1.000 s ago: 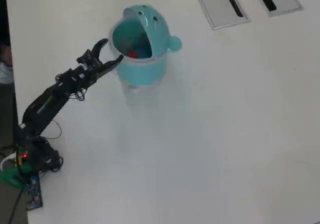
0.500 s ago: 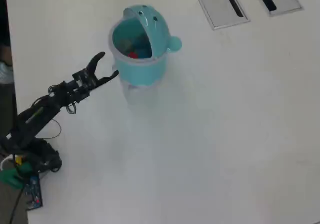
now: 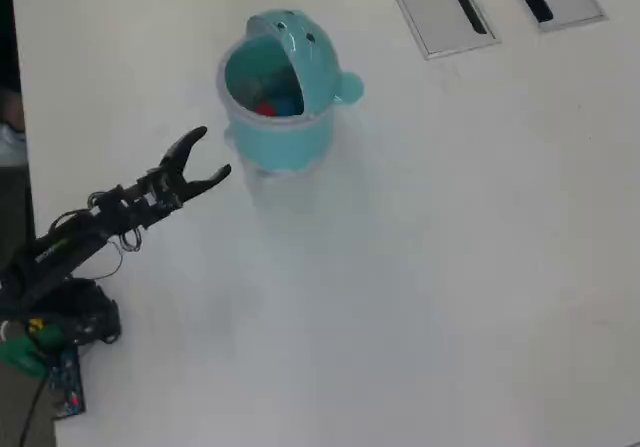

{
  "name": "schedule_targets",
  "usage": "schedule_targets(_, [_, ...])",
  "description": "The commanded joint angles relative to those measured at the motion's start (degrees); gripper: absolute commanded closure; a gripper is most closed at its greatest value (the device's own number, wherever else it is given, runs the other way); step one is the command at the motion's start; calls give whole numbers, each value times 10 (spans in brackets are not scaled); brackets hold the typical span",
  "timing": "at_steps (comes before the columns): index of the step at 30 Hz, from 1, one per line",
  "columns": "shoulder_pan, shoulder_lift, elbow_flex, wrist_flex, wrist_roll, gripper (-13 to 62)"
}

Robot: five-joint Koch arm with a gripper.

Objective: Grasp RGB lego blocks and put them in the bin one by one.

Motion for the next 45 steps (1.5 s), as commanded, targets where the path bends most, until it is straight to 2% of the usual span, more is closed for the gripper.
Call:
schedule_targets(1, [4,27,-8,-70,21,164])
schedule_targets(28, [115,134,344,-366,148,173])
schedule_targets(45, [154,137,577,-554,199,173])
